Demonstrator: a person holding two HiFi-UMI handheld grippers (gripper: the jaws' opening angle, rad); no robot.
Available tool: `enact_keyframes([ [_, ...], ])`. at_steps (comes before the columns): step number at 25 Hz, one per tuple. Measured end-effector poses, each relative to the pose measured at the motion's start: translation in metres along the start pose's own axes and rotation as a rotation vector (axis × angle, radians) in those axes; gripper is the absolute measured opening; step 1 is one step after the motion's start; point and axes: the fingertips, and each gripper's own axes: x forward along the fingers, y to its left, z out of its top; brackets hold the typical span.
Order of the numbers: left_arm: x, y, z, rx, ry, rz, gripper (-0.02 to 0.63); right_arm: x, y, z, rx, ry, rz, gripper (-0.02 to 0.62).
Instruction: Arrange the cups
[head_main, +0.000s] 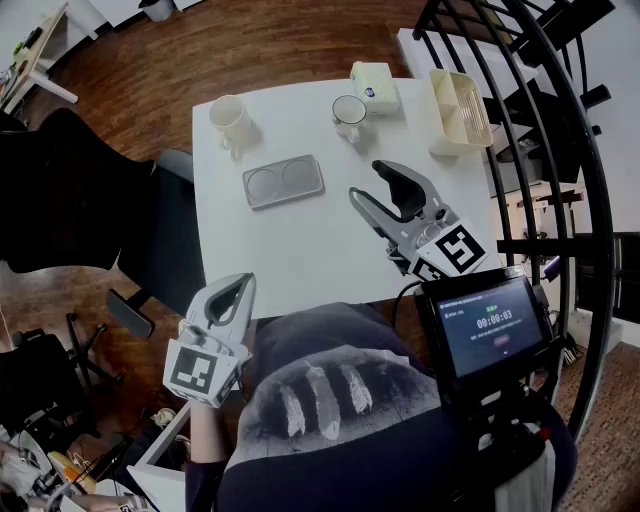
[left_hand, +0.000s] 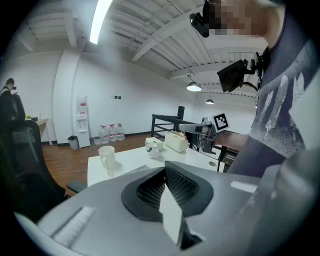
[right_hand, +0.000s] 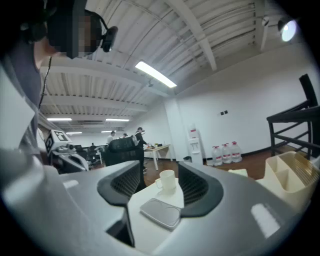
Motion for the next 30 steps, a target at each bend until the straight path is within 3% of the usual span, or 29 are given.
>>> enact_keyframes([
  [3, -0.003, -0.011, -0.003, -0.011, 0.009, 0.012, 0.015, -0.007, -0.029, -0.014, 0.042, 0.036, -0.106, 0.29],
  [9, 0.025, -0.02, -0.006, -0.043, 0.058, 0.048, 0.015, -0.001, -0.107, -0.038, 0.064, 0.075, -0.236, 0.305],
  [14, 0.018, -0.018, -0.005, -0.059, 0.062, 0.045, 0.015, 0.001, -0.132, -0.056, 0.076, 0.131, -0.345, 0.305],
  [21, 0.035, 0.021, -0.017, -0.081, 0.075, -0.024, 0.015, 0.043, -0.154, -0.123, 0.096, 0.311, -0.44, 0.322],
  [30, 0.046, 0.045, -0.027, -0.101, 0.087, -0.055, 0.015, 0.071, -0.183, -0.18, 0.112, 0.431, -0.566, 0.322],
])
